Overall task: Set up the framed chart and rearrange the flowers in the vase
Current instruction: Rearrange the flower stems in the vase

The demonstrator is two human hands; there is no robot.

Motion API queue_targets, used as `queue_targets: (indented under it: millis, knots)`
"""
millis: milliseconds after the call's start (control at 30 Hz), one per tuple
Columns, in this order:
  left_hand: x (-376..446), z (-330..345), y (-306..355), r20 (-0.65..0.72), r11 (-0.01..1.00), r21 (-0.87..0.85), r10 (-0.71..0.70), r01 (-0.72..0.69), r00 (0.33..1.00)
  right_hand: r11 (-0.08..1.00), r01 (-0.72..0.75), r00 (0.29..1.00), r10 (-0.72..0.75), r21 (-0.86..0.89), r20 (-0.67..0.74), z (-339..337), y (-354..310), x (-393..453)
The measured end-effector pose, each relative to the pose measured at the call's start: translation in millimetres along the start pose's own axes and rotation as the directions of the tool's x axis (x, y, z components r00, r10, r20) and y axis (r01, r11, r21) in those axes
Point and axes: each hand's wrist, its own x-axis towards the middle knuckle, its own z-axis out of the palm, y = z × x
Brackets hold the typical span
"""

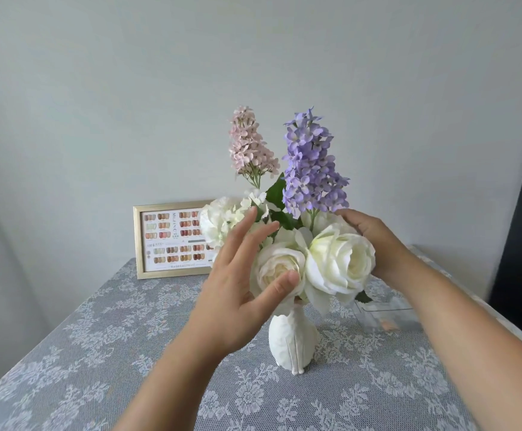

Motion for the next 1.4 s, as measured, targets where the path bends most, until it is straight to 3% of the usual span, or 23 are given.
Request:
queue_targets:
  millis: [100,267,367,433,533,633,733,900,1000,1100,1233,1300,1400]
  knots:
    - [-1,0,1,-0.003,0.999,-0.034,0.002,-0.002,1.0,0.974,0.061,0.998,-0.06,-0.218,0.011,-4,7,-2]
    - [-9,-15,-12,-0.171,0.998,-0.047,-0.044,0.036,0.984,0.987,0.091,0.986,-0.107,-0.13,-0.124,-16,0,-12]
    - [-13,-24,-33,-0.295,0.953,-0.266,-0.221,0.142,0.929,0.976,0.153,0.962,-0.184,-0.156,-0.201,-23,-15,-17]
    - [-14,-27,-51,-0.308,0.867,-0.434,-0.396,0.243,0.865,0.971,0.212,0.941,-0.234,-0.113,-0.246,-24,-30,-20]
    - [-11,-25,-78,-0.191,0.671,-0.612,-0.64,0.42,0.744,0.942,0.32,0.907,-0.335,-0.097,-0.256,-19,-57,-22]
    - [1,-18,-91,0.061,0.45,-0.698,-0.737,0.557,0.673,0.919,0.373,0.906,-0.391,-0.13,-0.162,-10,-85,-20]
    - [18,-9,-89,0.295,0.295,-0.76,-0.637,0.579,0.712,0.923,0.323,0.941,-0.337,-0.206,-0.031,3,-99,-10]
    - [44,-9,-82,0.332,0.216,-0.835,-0.534,0.505,0.778,0.883,0.252,0.959,-0.282,-0.395,-0.019,16,-99,6]
    - [57,-15,-83,0.324,0.241,-0.815,-0.565,0.527,0.759,0.888,0.221,0.963,-0.263,-0.402,-0.051,14,-97,13]
    - [70,-27,-82,0.33,0.367,-0.723,-0.56,0.585,0.76,0.899,0.207,0.965,-0.253,-0.387,-0.071,11,-96,15]
    - [85,-38,-72,0.234,0.585,-0.636,-0.474,0.503,0.848,0.926,0.223,0.962,-0.261,-0.305,-0.087,10,-95,15]
    - [91,-40,-63,0.183,0.653,-0.641,-0.379,0.403,0.907,0.928,0.227,0.959,-0.265,-0.295,-0.098,10,-94,15]
    - [94,-41,-47,0.169,0.725,-0.606,-0.285,0.327,0.944,0.942,0.219,0.959,-0.256,-0.252,-0.121,11,-92,15]
